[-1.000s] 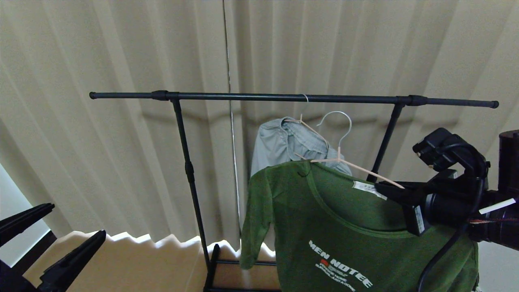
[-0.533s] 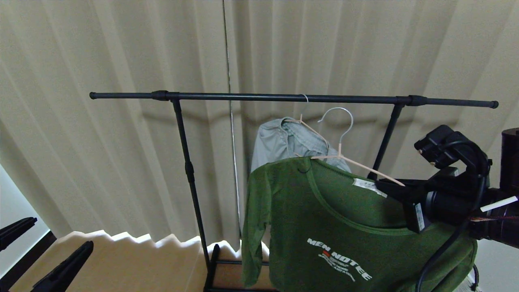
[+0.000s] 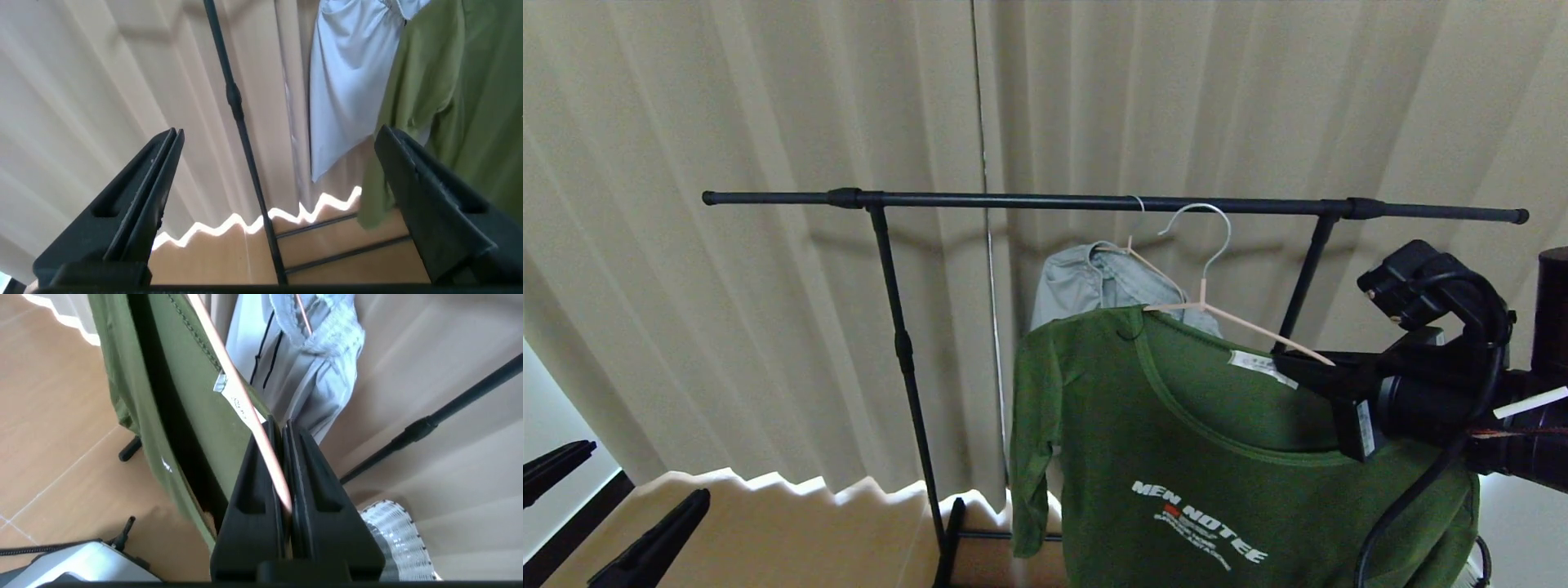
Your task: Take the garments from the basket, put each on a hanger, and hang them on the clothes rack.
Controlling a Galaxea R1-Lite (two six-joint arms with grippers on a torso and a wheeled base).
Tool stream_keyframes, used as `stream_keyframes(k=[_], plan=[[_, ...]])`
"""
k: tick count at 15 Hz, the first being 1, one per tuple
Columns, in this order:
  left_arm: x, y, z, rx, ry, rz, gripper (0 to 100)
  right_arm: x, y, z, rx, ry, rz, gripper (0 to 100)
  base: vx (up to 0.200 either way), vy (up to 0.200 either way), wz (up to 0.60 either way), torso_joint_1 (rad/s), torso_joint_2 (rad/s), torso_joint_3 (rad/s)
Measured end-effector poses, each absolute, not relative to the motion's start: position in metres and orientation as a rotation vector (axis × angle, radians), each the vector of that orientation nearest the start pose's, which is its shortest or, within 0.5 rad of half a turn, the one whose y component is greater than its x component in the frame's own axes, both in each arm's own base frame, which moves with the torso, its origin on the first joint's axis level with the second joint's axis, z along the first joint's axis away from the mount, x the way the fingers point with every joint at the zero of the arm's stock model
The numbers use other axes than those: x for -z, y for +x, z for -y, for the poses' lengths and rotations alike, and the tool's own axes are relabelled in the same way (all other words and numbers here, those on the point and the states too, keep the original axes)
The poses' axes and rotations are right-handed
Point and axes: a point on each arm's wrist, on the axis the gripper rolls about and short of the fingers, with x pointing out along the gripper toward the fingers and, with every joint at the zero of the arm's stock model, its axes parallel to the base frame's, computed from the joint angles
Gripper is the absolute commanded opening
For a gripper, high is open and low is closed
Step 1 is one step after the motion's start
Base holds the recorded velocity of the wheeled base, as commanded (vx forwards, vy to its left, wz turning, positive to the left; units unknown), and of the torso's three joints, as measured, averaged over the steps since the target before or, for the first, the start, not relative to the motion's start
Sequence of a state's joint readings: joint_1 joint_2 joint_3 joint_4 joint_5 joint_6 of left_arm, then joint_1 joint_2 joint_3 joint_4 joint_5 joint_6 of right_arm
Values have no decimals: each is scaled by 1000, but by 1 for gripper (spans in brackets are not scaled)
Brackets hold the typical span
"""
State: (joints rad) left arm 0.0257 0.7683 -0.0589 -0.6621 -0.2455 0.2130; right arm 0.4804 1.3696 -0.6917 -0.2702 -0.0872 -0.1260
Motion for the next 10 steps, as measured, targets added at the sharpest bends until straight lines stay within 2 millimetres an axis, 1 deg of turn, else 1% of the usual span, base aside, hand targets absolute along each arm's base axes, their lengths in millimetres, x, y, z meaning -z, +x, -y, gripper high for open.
stream_keyframes(k=[5,8,10], plan=[[-147,68,4,224,206,-22,100,-202,197,-103,-425,-242,-375,0,200,0,0,10,9,0],[-146,67,4,224,206,-25,100,-203,202,-107,-429,-243,-375,0,200,0,0,6,2,1],[-144,67,4,225,209,-32,100,-203,208,-111,-429,-243,-376,0,0,0,0,0,0,0]])
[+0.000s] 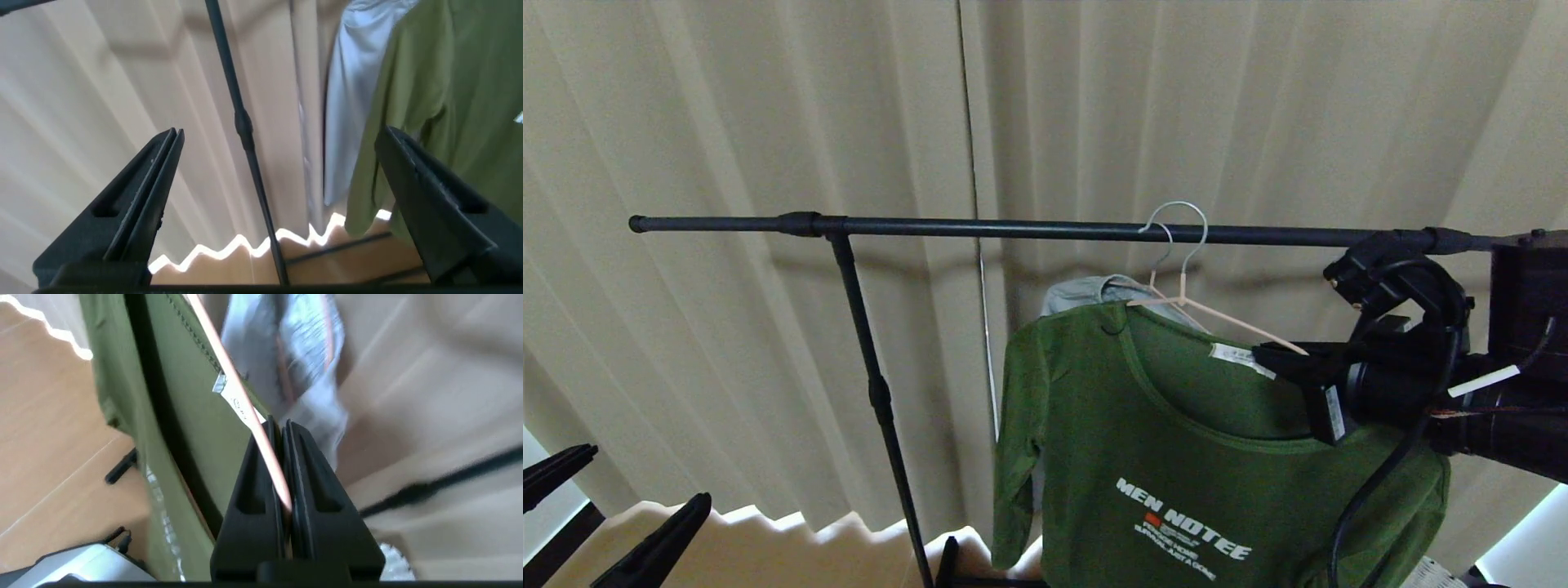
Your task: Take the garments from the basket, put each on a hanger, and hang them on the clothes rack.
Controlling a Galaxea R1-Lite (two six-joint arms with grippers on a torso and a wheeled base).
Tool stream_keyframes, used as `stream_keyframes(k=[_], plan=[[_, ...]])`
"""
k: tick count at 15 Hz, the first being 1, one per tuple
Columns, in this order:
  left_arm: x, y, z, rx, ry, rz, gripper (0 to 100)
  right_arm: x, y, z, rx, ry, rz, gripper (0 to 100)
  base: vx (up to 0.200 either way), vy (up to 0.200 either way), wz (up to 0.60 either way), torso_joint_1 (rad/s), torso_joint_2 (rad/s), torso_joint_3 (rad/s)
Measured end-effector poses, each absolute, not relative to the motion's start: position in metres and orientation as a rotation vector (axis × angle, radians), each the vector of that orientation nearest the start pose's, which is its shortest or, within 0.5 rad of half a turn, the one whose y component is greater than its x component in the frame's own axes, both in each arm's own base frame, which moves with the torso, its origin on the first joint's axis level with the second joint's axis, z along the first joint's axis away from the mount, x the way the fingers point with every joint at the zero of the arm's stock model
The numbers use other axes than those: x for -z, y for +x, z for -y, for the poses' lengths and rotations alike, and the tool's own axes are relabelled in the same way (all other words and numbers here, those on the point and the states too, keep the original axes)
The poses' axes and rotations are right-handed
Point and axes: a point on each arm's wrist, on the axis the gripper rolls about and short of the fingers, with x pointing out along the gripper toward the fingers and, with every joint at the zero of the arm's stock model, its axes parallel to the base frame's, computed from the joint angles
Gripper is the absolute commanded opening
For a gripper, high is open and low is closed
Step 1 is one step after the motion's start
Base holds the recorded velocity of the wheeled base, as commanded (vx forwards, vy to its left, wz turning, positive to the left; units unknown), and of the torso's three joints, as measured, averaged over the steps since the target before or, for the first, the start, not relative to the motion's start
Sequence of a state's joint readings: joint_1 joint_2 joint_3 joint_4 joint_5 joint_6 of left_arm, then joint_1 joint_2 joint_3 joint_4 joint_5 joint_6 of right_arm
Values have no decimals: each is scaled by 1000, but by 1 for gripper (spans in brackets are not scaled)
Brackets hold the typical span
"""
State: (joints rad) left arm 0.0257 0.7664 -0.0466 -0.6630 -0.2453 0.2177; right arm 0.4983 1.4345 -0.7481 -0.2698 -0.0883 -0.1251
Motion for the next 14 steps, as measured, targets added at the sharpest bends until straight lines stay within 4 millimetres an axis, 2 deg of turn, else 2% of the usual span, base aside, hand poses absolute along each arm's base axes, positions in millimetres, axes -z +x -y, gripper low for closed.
stream_keyframes(k=[9,14], plan=[[-144,63,4,223,212,-14,100,-195,258,-138,-340,-237,-418,0,0,0,0,0,0,0],[-144,62,4,223,212,-9,100,-181,268,-158,-377,-249,-454,0,0,0,0,0,0,0]])
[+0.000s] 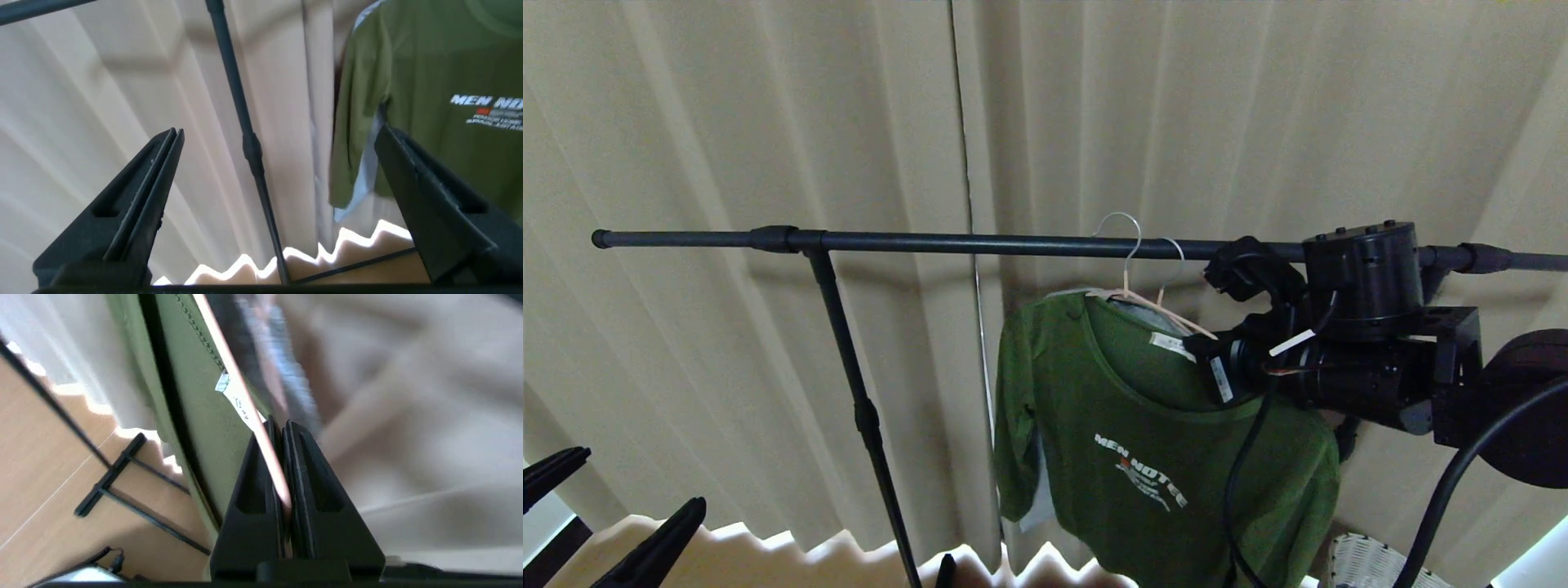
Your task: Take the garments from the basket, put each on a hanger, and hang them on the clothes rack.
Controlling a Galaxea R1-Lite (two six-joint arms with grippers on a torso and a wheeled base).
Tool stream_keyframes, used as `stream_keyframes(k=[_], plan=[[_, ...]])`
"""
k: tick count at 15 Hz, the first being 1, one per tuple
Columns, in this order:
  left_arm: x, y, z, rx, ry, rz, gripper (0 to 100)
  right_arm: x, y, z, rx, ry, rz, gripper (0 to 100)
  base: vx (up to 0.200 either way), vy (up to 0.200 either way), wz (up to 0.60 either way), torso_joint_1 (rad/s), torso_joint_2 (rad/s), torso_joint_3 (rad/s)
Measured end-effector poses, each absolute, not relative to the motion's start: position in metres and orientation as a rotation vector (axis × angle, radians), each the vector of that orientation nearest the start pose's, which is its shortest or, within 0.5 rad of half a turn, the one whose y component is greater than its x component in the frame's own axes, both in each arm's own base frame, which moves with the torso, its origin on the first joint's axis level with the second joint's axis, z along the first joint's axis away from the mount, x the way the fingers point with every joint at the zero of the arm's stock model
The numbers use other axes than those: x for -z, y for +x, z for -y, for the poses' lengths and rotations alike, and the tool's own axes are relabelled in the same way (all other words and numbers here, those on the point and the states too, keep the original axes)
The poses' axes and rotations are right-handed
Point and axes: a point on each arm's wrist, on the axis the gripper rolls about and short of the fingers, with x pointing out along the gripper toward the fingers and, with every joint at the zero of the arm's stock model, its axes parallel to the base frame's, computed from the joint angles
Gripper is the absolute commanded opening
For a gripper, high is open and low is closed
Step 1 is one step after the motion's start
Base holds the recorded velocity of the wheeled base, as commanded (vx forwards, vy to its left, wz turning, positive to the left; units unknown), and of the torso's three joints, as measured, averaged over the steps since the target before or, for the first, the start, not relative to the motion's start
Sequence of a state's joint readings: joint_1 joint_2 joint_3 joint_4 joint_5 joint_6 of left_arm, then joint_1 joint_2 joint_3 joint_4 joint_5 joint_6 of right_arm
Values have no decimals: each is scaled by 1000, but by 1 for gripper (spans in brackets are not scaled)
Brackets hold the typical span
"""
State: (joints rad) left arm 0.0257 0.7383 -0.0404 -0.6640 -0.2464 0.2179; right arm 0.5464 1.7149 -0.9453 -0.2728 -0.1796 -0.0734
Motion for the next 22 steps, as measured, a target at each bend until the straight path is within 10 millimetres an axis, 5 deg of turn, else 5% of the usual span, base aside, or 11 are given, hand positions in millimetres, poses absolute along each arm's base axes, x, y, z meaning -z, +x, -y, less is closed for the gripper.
stream_keyframes(k=[8,9,22], plan=[[-143,62,4,223,212,-12,100,-170,271,-173,-406,-249,-475,0,0,0,0,0,0,0],[-143,62,4,224,212,-11,100,-170,271,-174,-408,-250,-476,100,0,0,0,0,0,0],[-144,61,4,213,213,-7,100,-163,249,-171,-446,-131,-294,100,0,0,0,0,0,0]])
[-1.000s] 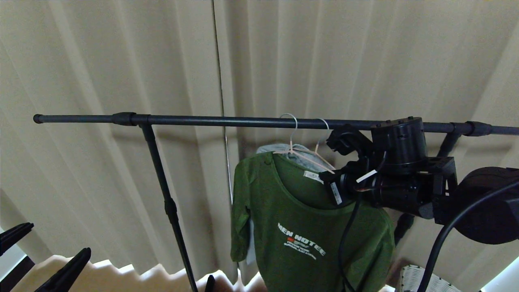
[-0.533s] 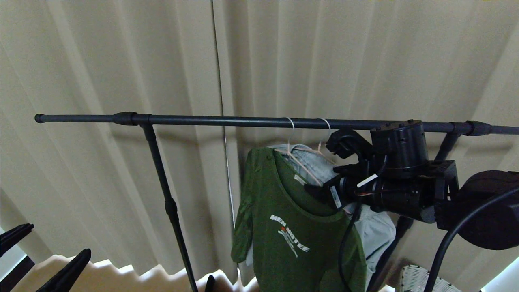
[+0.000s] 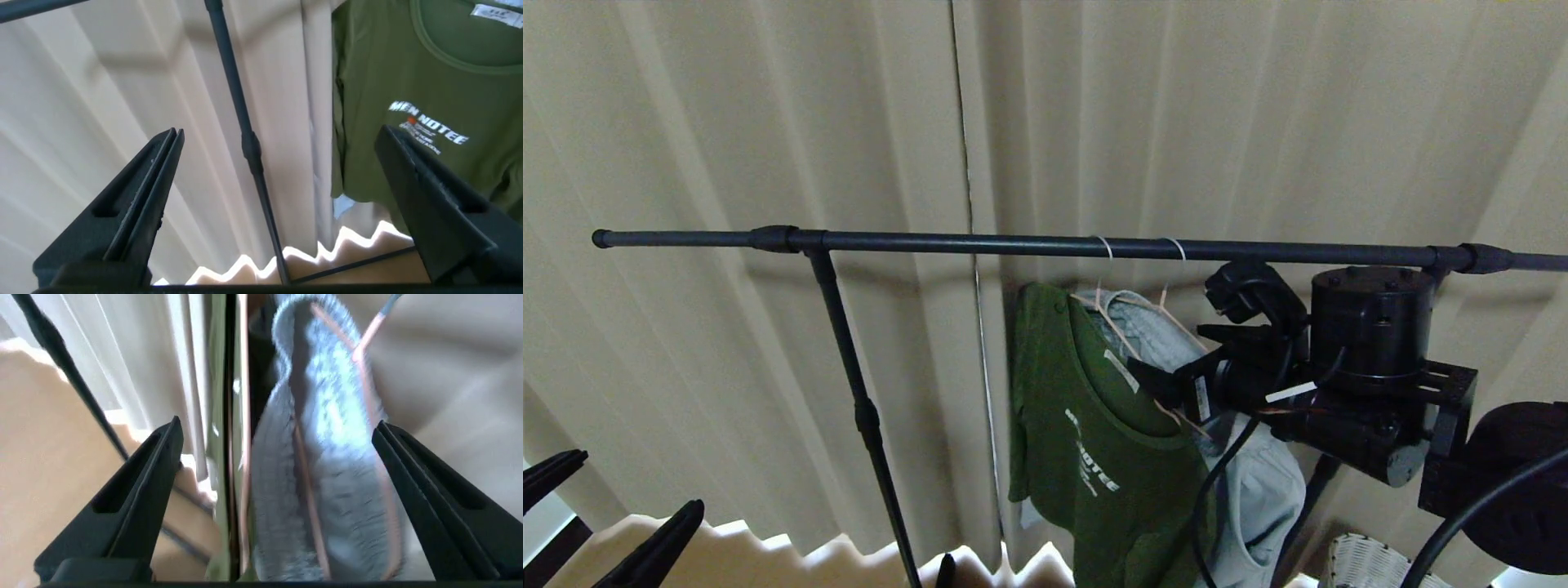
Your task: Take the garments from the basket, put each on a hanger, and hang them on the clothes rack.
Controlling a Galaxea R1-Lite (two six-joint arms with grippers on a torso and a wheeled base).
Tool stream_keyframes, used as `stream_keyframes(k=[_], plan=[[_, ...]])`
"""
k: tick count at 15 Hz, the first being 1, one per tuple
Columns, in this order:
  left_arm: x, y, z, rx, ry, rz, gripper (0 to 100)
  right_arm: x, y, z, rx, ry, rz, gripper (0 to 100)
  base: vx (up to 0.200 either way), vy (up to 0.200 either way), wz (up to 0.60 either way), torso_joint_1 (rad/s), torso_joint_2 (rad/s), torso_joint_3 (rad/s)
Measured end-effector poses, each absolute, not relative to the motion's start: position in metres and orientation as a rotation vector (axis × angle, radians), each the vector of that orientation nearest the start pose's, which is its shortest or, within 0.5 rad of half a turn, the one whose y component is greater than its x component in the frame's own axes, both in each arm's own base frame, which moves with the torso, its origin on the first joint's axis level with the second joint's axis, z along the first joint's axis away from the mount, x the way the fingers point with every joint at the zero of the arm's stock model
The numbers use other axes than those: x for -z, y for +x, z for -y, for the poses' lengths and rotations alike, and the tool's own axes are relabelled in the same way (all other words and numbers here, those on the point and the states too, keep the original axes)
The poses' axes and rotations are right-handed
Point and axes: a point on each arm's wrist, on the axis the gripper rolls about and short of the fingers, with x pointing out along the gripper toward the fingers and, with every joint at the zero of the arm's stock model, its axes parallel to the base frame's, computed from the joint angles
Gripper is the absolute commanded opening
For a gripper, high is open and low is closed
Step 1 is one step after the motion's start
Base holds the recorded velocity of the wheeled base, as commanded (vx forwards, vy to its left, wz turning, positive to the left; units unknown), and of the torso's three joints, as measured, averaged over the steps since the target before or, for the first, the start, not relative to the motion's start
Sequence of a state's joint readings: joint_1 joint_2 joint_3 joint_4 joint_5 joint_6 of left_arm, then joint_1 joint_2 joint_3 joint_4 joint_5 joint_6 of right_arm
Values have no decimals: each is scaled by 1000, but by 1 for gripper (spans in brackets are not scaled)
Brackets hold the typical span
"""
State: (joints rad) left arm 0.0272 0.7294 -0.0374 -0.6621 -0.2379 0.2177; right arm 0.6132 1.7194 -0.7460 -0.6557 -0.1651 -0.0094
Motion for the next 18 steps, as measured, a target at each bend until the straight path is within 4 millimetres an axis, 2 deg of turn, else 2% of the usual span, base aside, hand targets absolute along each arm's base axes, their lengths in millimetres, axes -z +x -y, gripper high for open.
stream_keyframes(k=[4,7,11,16,18], plan=[[-150,60,-1,133,211,17,100,-175,215,-146,-443,-85,-235,100,0,0,0,0,0,0],[-151,55,-3,79,194,26,100,-187,179,-112,-410,-57,-183,100,0,0,0,0,0,0],[-144,36,-1,60,176,13,100,-189,131,-62,-298,-42,-164,100,0,0,0,0,0,0],[-118,-10,6,38,106,-60,100,-170,53,-18,-219,-76,-286,100,0,0,0,0,0,0],[-111,-18,7,28,60,-60,100,-153,23,-4,-152,-106,-364,100,0,0,0,0,0,0]])
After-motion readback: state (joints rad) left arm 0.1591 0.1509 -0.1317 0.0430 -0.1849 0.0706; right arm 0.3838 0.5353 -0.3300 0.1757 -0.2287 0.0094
